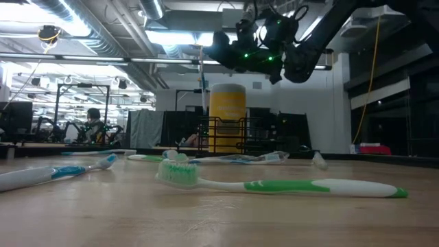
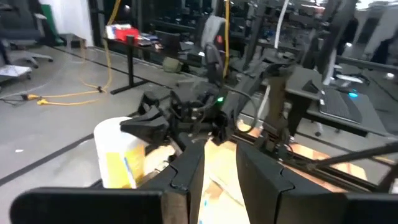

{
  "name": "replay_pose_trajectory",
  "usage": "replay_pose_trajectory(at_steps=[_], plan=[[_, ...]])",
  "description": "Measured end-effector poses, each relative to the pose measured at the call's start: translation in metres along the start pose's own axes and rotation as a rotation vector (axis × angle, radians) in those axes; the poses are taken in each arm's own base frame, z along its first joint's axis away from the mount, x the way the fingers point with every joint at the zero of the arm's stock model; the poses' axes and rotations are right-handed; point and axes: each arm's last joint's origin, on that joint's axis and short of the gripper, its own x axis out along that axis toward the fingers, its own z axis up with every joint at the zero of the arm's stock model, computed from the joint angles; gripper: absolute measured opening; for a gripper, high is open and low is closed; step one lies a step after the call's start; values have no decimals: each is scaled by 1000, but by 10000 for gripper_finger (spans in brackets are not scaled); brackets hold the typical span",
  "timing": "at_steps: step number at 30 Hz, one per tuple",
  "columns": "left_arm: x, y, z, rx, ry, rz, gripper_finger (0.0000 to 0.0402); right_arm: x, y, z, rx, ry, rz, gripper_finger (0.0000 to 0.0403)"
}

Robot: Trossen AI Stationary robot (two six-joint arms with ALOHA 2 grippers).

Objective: Pick & Place toothbrushing station
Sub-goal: Put the blue toothbrush in the wire organizer

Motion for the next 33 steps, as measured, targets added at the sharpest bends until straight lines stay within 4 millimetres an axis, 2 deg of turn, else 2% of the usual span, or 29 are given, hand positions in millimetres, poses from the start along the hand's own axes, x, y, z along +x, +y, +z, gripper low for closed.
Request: replay_pose_trajectory(at_steps=[7, 18, 33], plan=[[0, -1, -1, -5, 19, -41, 88, -1, 14, -6, -94, 72, -77, 0], [0, -2, -1, -7, 32, -70, 88, -3, 28, -10, -144, 143, -106, 0], [0, -5, -2, -6, 45, -98, 88, -5, 35, -15, -153, 208, -123, 0]])
